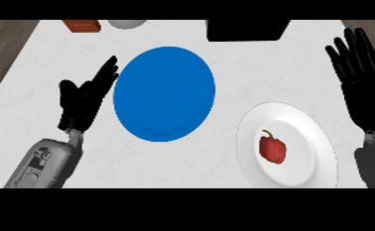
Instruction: Pick the bell pepper from the plate and place it in the plate
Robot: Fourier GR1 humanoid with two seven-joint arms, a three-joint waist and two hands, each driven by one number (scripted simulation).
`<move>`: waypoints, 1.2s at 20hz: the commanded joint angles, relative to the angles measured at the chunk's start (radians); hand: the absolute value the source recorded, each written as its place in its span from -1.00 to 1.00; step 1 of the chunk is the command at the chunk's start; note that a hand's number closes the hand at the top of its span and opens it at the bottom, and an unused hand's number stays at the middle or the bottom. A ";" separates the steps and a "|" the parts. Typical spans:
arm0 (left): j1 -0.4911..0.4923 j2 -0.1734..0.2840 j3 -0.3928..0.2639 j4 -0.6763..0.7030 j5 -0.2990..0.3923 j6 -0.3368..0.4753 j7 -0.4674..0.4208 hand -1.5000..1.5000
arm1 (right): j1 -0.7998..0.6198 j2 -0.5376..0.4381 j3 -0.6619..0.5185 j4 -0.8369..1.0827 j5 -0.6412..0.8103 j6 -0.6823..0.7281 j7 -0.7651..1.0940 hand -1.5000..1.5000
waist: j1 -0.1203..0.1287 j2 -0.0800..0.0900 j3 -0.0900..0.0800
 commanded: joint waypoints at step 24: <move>0.302 -0.094 0.041 -0.023 0.063 0.025 0.004 0.00 | 0.671 -0.248 -0.045 -0.506 0.858 -0.252 0.132 -1.00 | 0.006 0.015 -0.004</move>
